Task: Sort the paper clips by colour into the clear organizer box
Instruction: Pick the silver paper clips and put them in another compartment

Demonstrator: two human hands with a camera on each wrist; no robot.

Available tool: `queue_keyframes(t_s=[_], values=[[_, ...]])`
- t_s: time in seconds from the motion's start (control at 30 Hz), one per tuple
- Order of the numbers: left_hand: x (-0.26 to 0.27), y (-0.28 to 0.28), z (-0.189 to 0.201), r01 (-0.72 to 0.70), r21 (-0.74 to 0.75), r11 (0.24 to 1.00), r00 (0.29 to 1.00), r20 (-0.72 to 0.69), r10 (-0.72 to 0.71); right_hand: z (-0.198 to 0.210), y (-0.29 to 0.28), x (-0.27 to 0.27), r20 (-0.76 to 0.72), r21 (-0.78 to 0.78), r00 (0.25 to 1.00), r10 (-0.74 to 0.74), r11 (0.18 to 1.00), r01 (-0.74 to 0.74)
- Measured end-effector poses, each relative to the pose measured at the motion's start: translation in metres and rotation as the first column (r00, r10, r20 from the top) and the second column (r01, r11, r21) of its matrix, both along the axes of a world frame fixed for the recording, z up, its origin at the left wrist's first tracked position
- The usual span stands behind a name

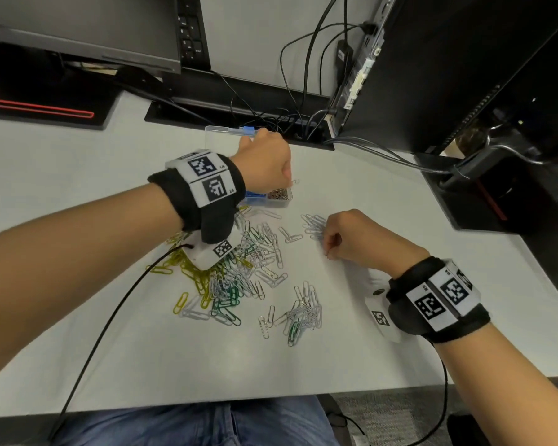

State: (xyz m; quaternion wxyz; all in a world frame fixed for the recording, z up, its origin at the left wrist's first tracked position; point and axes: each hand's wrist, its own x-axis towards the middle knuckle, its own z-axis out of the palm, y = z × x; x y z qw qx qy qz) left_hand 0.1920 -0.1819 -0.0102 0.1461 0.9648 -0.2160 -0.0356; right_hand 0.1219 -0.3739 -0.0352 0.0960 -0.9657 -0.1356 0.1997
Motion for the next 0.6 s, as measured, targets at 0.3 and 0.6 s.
queue_keyframes(t_s=[0.3,0.6], values=[[0.006,0.020,-0.010,-0.120,-0.054,0.991,0.992,0.028,0.122,-0.004,-0.005,-0.004,0.021,-0.055,0.998,-0.053,0.997,0.054],[-0.021,0.045,-0.006,-0.064,-0.053,0.997,0.989,0.130,0.070,-0.003,0.014,-0.001,-0.057,-0.126,0.998,-0.023,0.992,0.016]])
